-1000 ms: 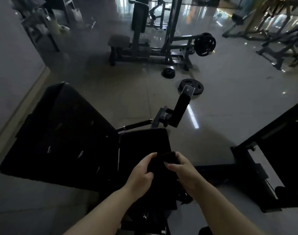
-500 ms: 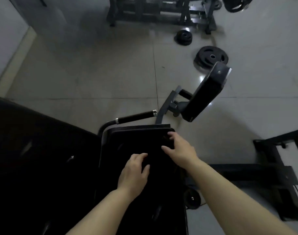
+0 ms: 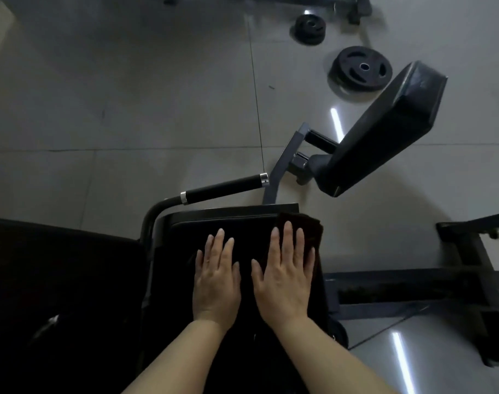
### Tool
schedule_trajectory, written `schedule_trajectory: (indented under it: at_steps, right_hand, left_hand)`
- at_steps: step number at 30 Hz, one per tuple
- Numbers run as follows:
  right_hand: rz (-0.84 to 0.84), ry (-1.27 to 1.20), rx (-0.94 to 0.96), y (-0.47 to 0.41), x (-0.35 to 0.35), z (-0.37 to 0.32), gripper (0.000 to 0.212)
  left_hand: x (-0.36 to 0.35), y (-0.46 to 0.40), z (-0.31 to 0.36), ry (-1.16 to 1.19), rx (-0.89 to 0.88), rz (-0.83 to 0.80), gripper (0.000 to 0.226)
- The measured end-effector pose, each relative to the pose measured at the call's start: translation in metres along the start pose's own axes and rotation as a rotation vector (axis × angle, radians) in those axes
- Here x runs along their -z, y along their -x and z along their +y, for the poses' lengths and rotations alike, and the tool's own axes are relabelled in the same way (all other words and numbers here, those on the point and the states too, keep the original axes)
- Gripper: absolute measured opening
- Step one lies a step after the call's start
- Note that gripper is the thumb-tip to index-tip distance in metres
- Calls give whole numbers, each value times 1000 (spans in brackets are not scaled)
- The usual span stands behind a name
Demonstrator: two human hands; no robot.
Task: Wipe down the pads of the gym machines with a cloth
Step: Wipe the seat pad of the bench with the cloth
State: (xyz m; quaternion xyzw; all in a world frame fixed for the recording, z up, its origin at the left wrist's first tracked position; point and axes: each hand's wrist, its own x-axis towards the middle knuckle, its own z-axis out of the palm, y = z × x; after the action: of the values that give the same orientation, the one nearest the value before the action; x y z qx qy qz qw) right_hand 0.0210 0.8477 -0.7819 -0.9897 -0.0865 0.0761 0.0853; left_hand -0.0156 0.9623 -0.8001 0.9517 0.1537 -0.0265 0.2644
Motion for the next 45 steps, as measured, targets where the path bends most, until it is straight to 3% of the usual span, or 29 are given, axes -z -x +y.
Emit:
schedule_trajectory:
  at_steps: [3, 8, 15, 18, 21, 30, 39, 42, 45]
  right_hand:
    - [-9, 23, 104, -31, 7, 2, 61]
    - [-29, -44, 198, -80, 19, -16, 44]
    - [-191, 46, 444, 38, 20, 14, 62]
    - [-200, 10, 322, 60, 23, 17, 64]
    - [-152, 48, 178, 23, 15, 3, 63]
    - [-150, 46, 251, -91, 19, -32, 46]
    - [-201, 139, 566, 29, 15, 28, 55]
    - [-159, 131, 497, -10, 18, 27, 52]
    - [-89, 55, 222, -69, 23, 18, 50]
  left_hand:
    - [-12, 0, -6, 54, -32, 125, 47]
    - [-15, 0, -10, 56, -68, 187, 43]
    - [-12, -3, -8, 108, -57, 176, 43]
    - [-12, -4, -9, 87, -52, 170, 44]
    - [-12, -4, -10, 68, -60, 170, 46]
    - [-17, -1, -10, 135, -16, 214, 43]
    - [-17, 1, -11, 273, -34, 259, 42]
    - [-17, 0, -12, 229, -45, 255, 43]
    - [-19, -2, -13, 133, -48, 242, 44]
